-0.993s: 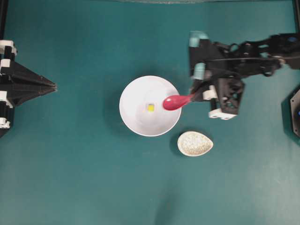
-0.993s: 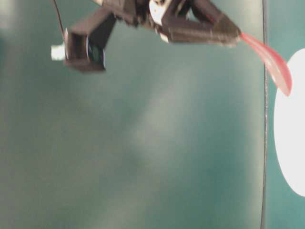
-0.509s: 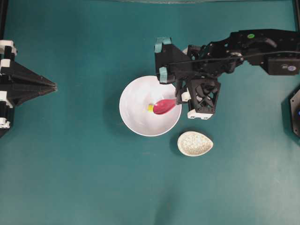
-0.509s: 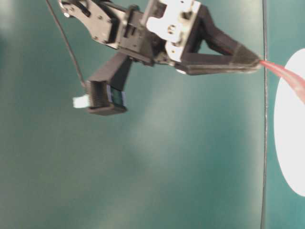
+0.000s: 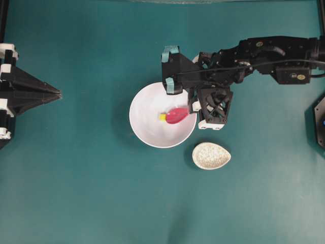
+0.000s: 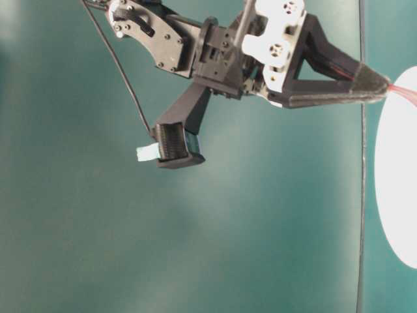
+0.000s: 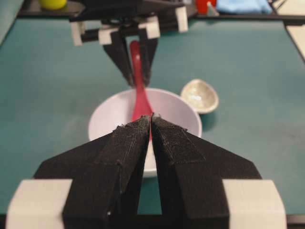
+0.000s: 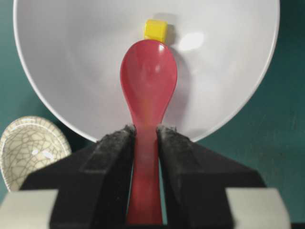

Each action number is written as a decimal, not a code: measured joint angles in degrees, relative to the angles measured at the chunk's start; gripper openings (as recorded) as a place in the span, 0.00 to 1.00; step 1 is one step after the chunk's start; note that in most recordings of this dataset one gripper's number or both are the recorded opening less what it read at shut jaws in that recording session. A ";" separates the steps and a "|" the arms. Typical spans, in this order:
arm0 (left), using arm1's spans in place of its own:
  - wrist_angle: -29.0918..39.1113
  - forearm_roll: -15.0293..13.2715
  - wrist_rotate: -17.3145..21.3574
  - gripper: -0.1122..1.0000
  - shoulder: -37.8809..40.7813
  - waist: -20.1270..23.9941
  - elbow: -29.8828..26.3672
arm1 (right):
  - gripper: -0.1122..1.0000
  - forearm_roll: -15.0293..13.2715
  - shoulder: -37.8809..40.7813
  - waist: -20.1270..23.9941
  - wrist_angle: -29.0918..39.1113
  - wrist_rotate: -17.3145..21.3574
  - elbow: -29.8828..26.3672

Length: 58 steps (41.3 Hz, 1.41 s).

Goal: Scoop the yellow hexagonal prism block from the bowl with a spoon using the right arm.
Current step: 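Lower the spoon into the bowl and push it under the yellow block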

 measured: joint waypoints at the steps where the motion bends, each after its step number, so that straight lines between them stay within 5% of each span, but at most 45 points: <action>1: 0.00 0.00 0.00 0.20 0.00 0.00 0.00 | 0.30 0.00 0.18 -0.09 -0.09 0.00 0.00; 58: -0.09 0.00 0.18 0.20 -0.18 0.00 -0.09 | 0.30 0.35 2.02 2.20 -16.00 -0.18 0.00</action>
